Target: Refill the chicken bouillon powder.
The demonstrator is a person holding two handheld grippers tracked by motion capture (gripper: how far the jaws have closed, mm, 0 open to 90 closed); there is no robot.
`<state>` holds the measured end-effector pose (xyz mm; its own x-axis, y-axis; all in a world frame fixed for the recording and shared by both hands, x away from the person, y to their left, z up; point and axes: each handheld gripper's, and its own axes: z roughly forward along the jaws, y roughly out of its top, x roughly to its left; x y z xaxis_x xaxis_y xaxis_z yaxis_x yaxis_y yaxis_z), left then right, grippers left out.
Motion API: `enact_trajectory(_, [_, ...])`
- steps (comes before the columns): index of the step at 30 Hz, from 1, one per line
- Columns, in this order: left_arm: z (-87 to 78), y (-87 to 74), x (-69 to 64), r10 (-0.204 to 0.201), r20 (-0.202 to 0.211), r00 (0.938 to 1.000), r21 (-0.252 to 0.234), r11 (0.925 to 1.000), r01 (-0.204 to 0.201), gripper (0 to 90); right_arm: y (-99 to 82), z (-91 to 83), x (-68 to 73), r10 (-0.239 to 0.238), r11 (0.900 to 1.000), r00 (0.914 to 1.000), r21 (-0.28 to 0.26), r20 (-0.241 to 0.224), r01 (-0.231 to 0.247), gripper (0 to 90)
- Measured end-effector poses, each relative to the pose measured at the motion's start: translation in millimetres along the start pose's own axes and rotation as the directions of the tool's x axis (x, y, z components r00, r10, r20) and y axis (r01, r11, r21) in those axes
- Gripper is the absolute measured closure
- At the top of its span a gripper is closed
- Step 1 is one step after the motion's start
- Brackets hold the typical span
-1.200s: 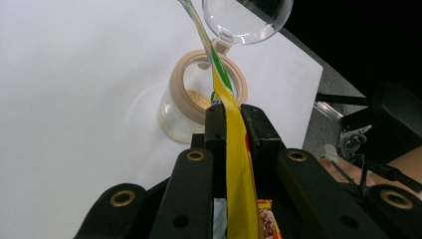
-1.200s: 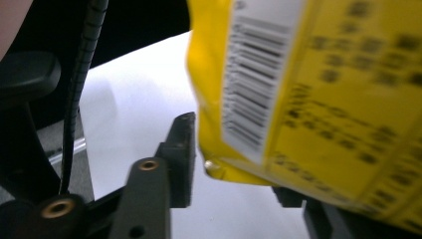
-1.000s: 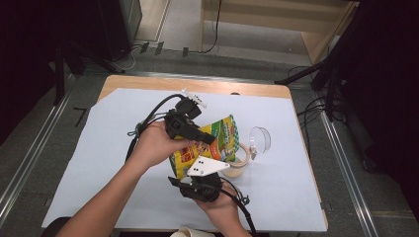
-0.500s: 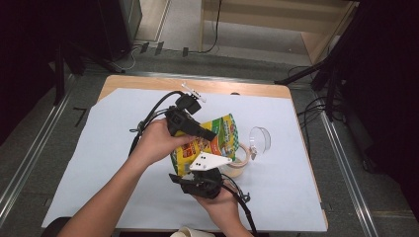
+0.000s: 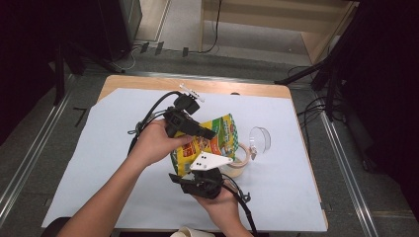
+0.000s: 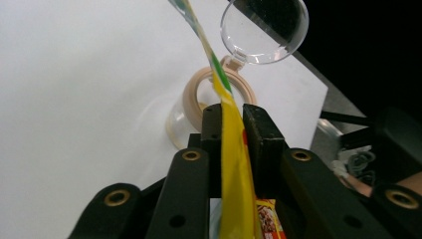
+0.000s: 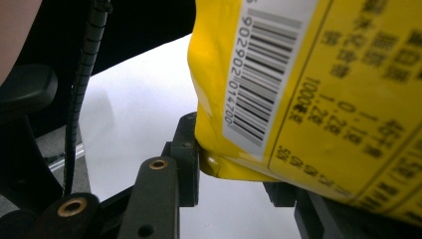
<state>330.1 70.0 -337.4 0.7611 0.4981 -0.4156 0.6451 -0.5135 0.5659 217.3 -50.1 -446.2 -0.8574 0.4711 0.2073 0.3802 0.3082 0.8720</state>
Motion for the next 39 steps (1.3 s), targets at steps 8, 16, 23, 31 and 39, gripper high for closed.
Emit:
enact_trajectory(8, [0.0, 0.5, -1.7, 0.009, -0.012, 0.9999, -0.009, 0.9999, -0.009, 82.5, 0.2, -0.4, -0.6, -0.002, 1.0, 1.0, 0.003, 0.001, 0.002, 65.7])
enact_trajectory(16, [0.2, 1.3, -3.0, 0.001, -0.011, 0.9999, -0.001, 1.0, -0.001, 84.1, -0.4, -0.5, 1.6, -0.02, 0.9998, 0.9998, 0.007, 0.003, 0.02, 62.7])
enact_trajectory(23, [-1.0, 2.6, -7.1, 0.018, -0.033, 0.9993, 0.0, 0.9998, -0.018, 84.2, -0.3, -0.9, 2.8, -0.053, 0.9986, 0.9983, 0.009, 0.024, 0.053, 66.8])
enact_trajectory(31, [-3.6, 3.4, -6.0, 0.012, -0.027, 0.9996, -0.03, 0.9995, -0.013, 83.4, 2.4, -1.2, 3.3, -0.041, 0.9992, 0.9987, 0.001, 0.029, 0.041, 67.0])
enact_trajectory(39, [-3.5, 5.9, -2.1, -0.012, -0.012, 0.9999, -0.027, 0.9996, 0.011, 83.4, 4.6, -3.3, 2.8, -0.051, 0.9987, 0.9981, 0.006, 0.033, 0.051, 66.9])
